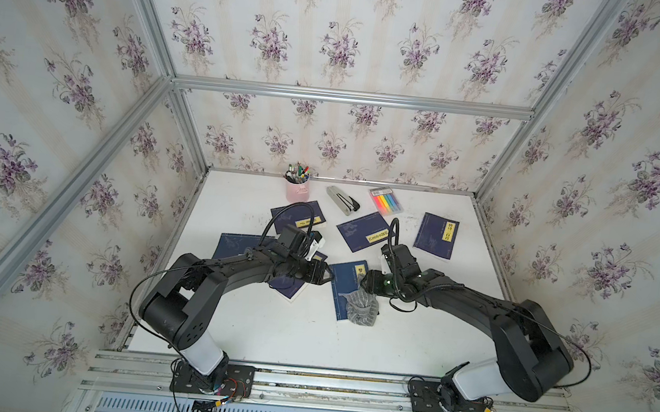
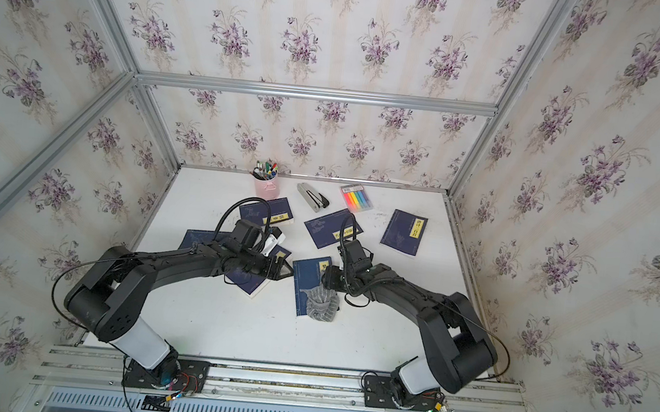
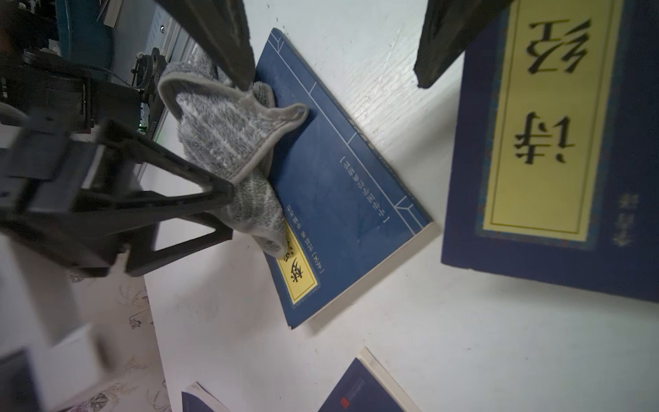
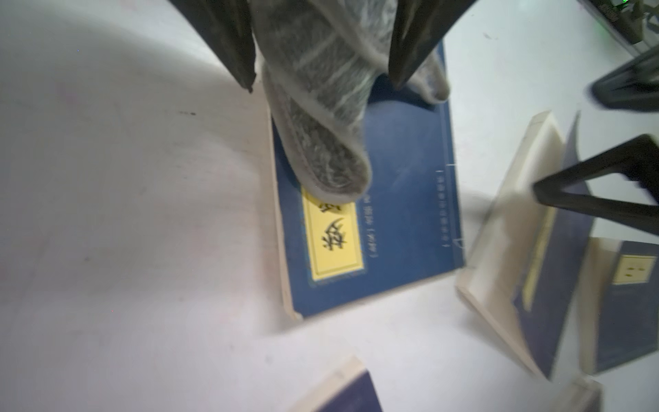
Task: Wipe the cover of the book
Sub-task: Move the book to the center of the board, then wipe the dirt from the cover of the book.
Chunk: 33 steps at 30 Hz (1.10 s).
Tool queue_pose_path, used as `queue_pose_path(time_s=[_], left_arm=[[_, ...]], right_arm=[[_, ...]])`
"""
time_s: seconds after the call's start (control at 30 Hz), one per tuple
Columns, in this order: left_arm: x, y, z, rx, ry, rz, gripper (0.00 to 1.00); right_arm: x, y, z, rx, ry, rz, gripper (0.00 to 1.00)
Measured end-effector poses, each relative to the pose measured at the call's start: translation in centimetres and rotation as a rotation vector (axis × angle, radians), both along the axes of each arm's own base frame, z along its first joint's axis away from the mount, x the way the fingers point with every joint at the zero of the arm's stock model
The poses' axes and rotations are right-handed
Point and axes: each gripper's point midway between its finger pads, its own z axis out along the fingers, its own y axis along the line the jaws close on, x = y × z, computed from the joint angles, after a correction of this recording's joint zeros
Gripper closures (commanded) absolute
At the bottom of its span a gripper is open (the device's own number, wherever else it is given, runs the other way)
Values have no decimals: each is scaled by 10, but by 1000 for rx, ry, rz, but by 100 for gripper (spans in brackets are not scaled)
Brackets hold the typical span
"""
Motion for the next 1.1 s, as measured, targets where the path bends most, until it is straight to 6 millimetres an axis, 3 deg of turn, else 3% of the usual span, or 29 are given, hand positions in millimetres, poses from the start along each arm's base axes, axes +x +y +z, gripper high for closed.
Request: queue_pose_path(time_s=[0.13, 0.27, 0.6, 0.73, 0.97, 1.1], left_arm=[[-1, -9, -3, 31, -1, -13, 35], [-1, -14, -12, 64, 25, -13, 34], [21, -20, -34, 134, 73, 12, 35], [28, -31, -35, 125, 66, -6, 36], [40, -44, -24, 109, 41, -39, 36], [44, -47, -16, 109, 18, -54, 35]], right_arm=[[5, 0, 41, 11, -97, 30, 40], [-5, -9, 55, -18, -130, 59, 44], [-44, -18, 31, -60, -36, 127, 51], [-55, -9, 29, -63, -27, 175, 36], [-71, 14, 45, -69, -69, 288, 31], [-75, 14, 37, -134, -77, 322, 25]])
